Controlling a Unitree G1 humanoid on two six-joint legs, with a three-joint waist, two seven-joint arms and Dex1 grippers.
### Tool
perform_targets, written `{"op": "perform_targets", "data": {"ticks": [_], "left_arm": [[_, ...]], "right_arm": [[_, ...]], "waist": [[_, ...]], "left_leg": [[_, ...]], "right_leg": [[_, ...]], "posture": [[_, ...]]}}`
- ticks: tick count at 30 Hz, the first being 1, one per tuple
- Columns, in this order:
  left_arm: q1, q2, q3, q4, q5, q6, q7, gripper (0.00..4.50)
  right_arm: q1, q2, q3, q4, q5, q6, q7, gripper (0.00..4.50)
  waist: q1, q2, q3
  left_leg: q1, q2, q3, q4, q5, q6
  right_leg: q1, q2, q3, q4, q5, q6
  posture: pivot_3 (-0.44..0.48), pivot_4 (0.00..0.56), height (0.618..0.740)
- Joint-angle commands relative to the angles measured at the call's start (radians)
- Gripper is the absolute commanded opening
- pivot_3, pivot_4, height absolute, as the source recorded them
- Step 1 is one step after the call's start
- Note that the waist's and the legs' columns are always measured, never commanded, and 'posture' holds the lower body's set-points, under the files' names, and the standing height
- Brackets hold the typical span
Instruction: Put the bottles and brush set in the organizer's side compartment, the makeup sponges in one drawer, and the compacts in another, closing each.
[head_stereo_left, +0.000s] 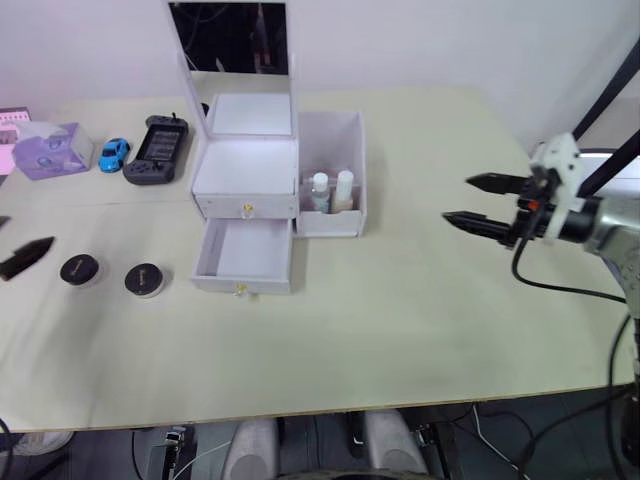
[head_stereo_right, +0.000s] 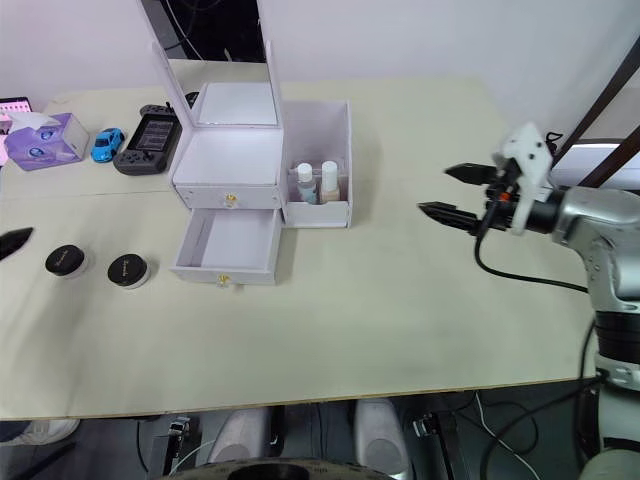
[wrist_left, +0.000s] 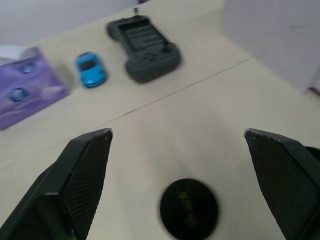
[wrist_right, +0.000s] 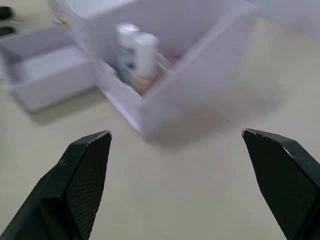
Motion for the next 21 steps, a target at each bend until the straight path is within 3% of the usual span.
{"op": "perform_targets", "data": {"ticks": [1, 5, 9, 16, 21], "left_arm": [[0.152, -0.080, 0.114, -0.335, -0.089, 0.120, 0.099, 4.43], [0.355, -0.219, 0.203, -0.641, -0.139, 0.214, 0.215, 4.43], [0.518, -0.349, 0.275, -0.815, -0.168, 0.249, 0.305, 4.43], [0.696, -0.519, 0.284, -0.965, -0.156, 0.230, 0.396, 4.43], [0.690, -0.573, 0.200, -0.985, -0.097, 0.252, 0.492, 4.43]], "right_arm": [[-0.144, 0.058, 0.083, -0.102, 0.054, 0.082, 0.006, 4.50], [-0.248, 0.135, 0.202, -0.175, 0.076, 0.139, 0.042, 4.50], [-0.328, 0.241, 0.259, -0.180, 0.061, 0.139, 0.009, 4.50], [-0.398, 0.279, 0.326, -0.156, -0.012, 0.078, 0.039, 4.50], [-0.459, 0.299, 0.328, -0.130, 0.022, 0.141, 0.065, 4.50]], "waist": [[-0.001, -0.001, 0.000], [0.004, -0.006, -0.001], [0.012, -0.007, -0.002], [0.015, -0.013, -0.005], [0.013, -0.013, -0.005]], "left_leg": [[0.000, 0.000, 0.002, 0.000, 0.000, 0.000], [-0.001, 0.000, 0.005, 0.000, 0.000, 0.000], [0.001, 0.000, 0.008, 0.001, 0.000, 0.000], [0.001, 0.000, 0.009, 0.003, 0.000, 0.000], [0.001, 0.000, 0.010, 0.003, 0.000, 0.000]], "right_leg": [[0.000, 0.000, 0.001, 0.000, 0.000, 0.000], [-0.002, 0.000, 0.004, -0.001, 0.000, 0.000], [-0.002, -0.001, 0.007, -0.001, 0.000, 0.000], [-0.001, -0.001, 0.007, -0.001, 0.000, 0.000], [-0.002, 0.000, 0.007, -0.001, 0.001, -0.001]], "posture": [[0.000, 0.150, 0.740], [0.000, 0.150, 0.740], [0.000, 0.150, 0.740], [0.000, 0.150, 0.740], [0.000, 0.150, 0.740]]}}
